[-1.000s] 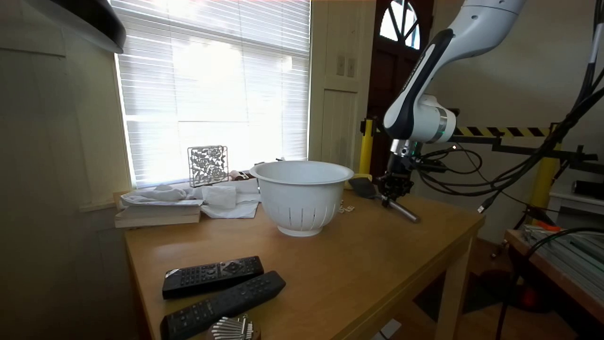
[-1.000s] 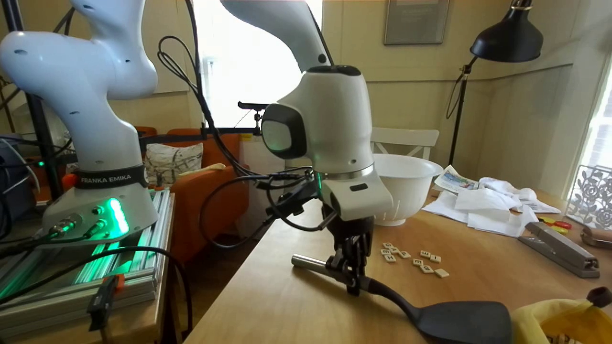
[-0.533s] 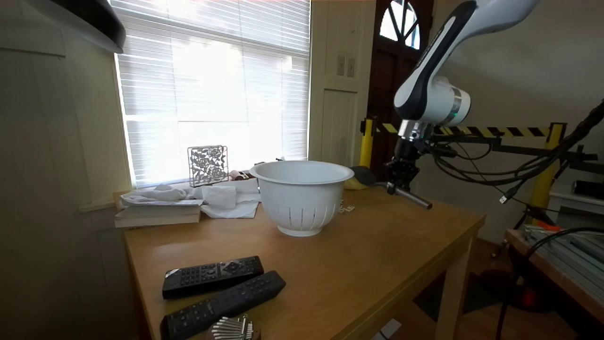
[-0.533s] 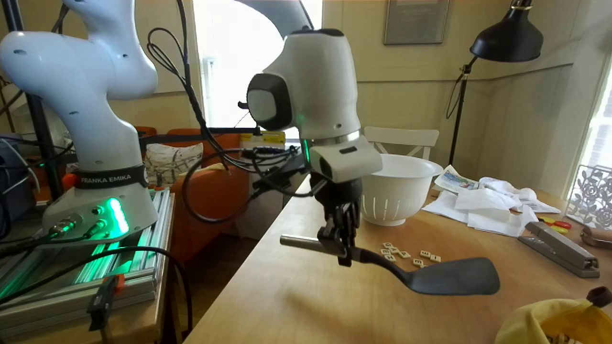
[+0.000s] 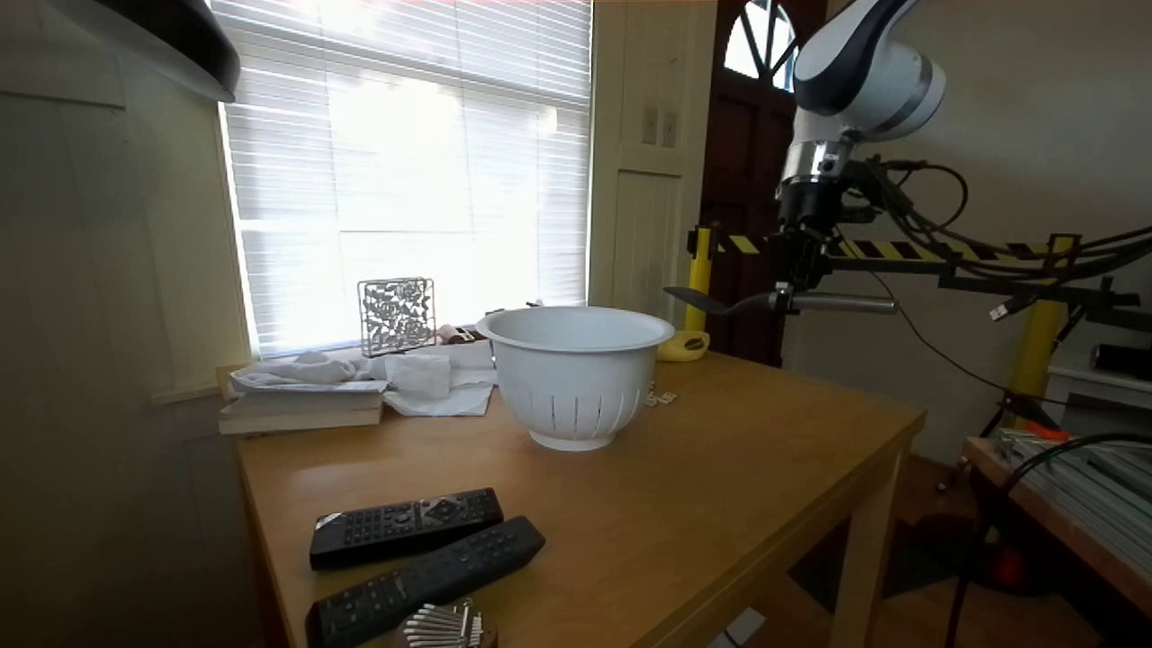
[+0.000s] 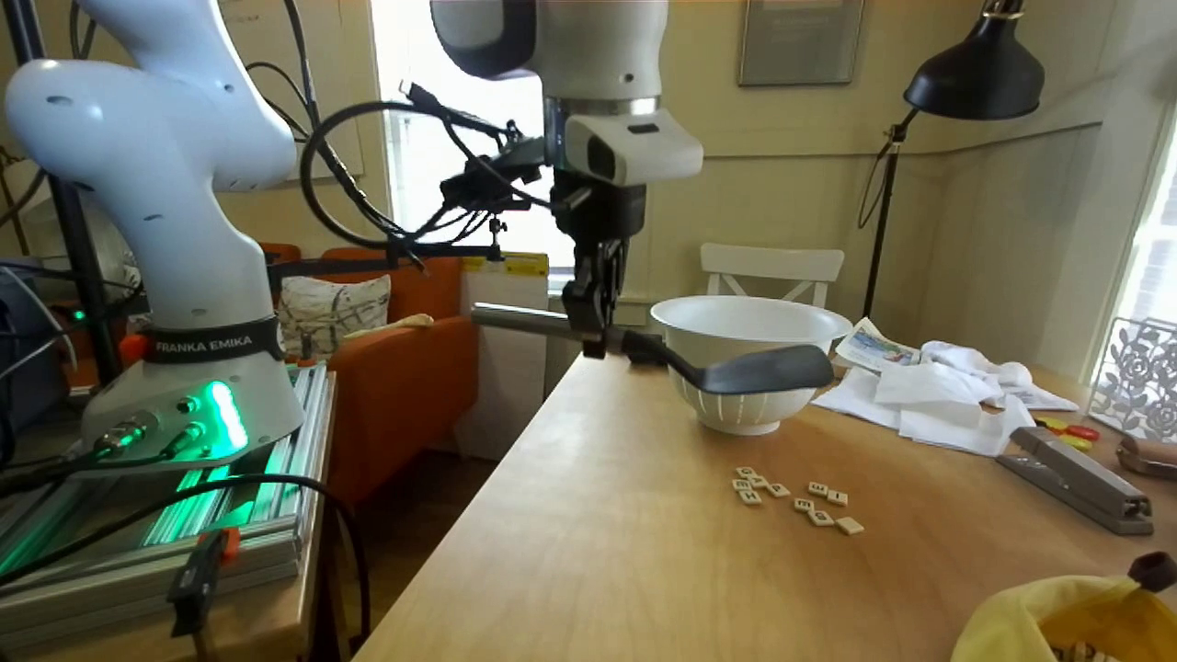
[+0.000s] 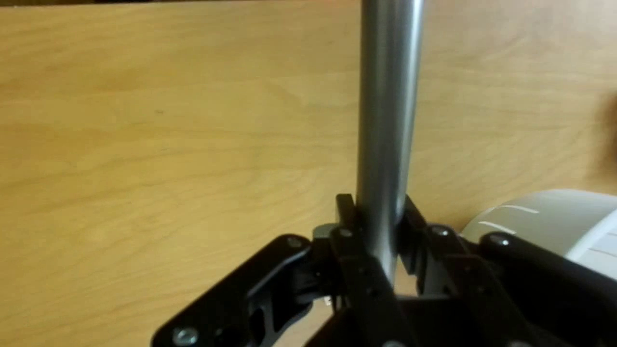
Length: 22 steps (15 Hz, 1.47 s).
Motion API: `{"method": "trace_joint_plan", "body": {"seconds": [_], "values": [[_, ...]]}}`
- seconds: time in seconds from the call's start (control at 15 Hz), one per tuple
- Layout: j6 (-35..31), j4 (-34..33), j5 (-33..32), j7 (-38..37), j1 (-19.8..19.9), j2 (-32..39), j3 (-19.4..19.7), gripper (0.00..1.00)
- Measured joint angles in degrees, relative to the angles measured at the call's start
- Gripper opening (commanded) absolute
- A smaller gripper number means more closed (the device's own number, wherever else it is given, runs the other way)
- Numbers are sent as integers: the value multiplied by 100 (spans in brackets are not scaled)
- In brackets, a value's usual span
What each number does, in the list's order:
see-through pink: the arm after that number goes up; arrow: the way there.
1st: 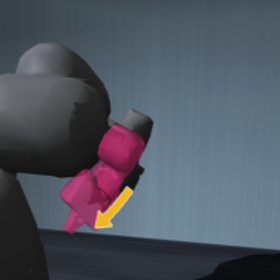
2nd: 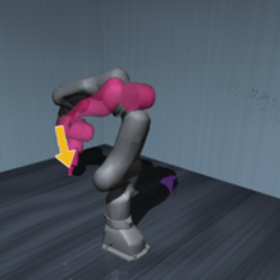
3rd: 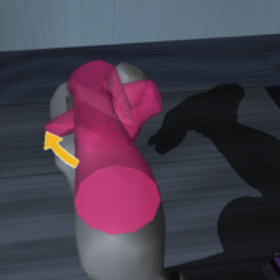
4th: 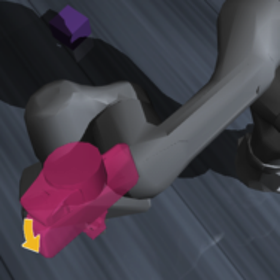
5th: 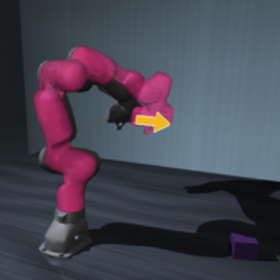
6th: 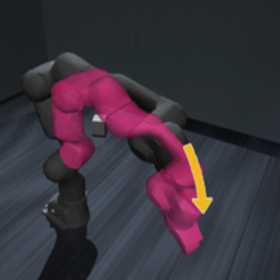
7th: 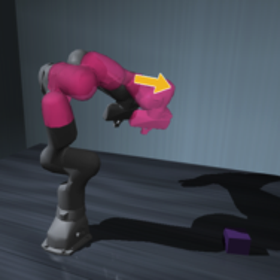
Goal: Use the spatula to stir in the white bowl
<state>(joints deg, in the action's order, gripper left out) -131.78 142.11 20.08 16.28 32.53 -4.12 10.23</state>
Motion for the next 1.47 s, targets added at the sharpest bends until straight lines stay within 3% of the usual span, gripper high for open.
{"method": "trace_joint_plan", "body": {"seconds": [0.4, 0.73, 0.8, 0.87, 1.13, 1.2, 1.47], "values": [[1870, -363, -18, -157, -818, -871, 558, 6], [3681, -1143, 265, -452, -1145, -698, 867, 6], [4015, -1364, 393, -551, -1167, -565, 923, 23], [4296, -1579, 486, -654, -1174, -408, 965, 23], [4611, -2003, 582, -728, -1177, 66, 1019, 23], [4615, -2017, 584, -728, -1180, 98, 1019, 6], [4617, -1972, 640, -642, -1230, 125, 968, 6]]}}
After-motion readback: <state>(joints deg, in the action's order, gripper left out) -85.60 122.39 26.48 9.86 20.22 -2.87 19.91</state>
